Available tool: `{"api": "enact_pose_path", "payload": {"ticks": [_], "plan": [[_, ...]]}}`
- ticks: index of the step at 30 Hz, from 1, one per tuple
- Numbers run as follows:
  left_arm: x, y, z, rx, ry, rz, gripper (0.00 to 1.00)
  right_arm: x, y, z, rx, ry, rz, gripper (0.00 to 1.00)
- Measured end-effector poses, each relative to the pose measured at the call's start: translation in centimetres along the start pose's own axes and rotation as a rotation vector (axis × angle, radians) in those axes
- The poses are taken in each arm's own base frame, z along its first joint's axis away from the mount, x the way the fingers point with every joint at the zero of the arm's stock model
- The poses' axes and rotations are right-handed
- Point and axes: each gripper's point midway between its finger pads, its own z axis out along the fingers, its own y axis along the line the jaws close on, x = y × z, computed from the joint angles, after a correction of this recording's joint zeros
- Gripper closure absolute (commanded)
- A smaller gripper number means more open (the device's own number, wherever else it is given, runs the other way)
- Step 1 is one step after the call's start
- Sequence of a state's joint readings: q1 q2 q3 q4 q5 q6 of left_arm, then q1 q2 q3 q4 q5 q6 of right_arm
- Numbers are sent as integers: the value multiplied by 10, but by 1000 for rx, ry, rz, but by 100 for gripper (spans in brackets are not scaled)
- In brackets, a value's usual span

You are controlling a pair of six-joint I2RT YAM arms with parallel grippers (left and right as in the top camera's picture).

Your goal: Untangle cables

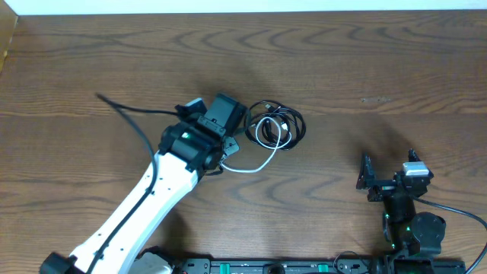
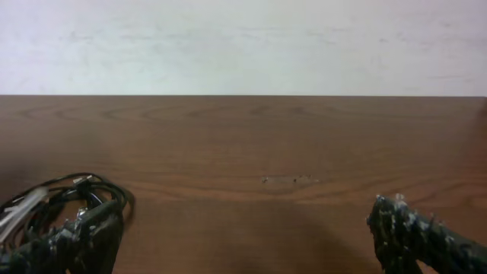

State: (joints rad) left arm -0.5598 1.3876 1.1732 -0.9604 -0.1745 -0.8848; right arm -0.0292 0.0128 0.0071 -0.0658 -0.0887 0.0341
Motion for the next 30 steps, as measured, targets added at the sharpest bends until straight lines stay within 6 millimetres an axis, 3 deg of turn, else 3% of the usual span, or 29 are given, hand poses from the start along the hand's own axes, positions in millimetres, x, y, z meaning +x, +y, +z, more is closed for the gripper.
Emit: {"api": "enact_pose_path", "payload": {"ticks": [5, 9, 20, 24, 30], "plan": [[17, -26, 15, 100, 110, 191, 28, 0, 0, 0, 0, 0, 0, 1], [40, -51, 29, 207, 236, 326, 27, 0, 0, 0, 0, 0, 0, 1], [93, -79, 68, 285, 416, 584, 25, 0, 0, 0, 0, 0, 0, 1], [90, -99, 75, 343, 367, 606, 25, 0, 0, 0, 0, 0, 0, 1], [84, -126, 69, 465, 327, 594, 25, 0, 0, 0, 0, 0, 0, 1]]}}
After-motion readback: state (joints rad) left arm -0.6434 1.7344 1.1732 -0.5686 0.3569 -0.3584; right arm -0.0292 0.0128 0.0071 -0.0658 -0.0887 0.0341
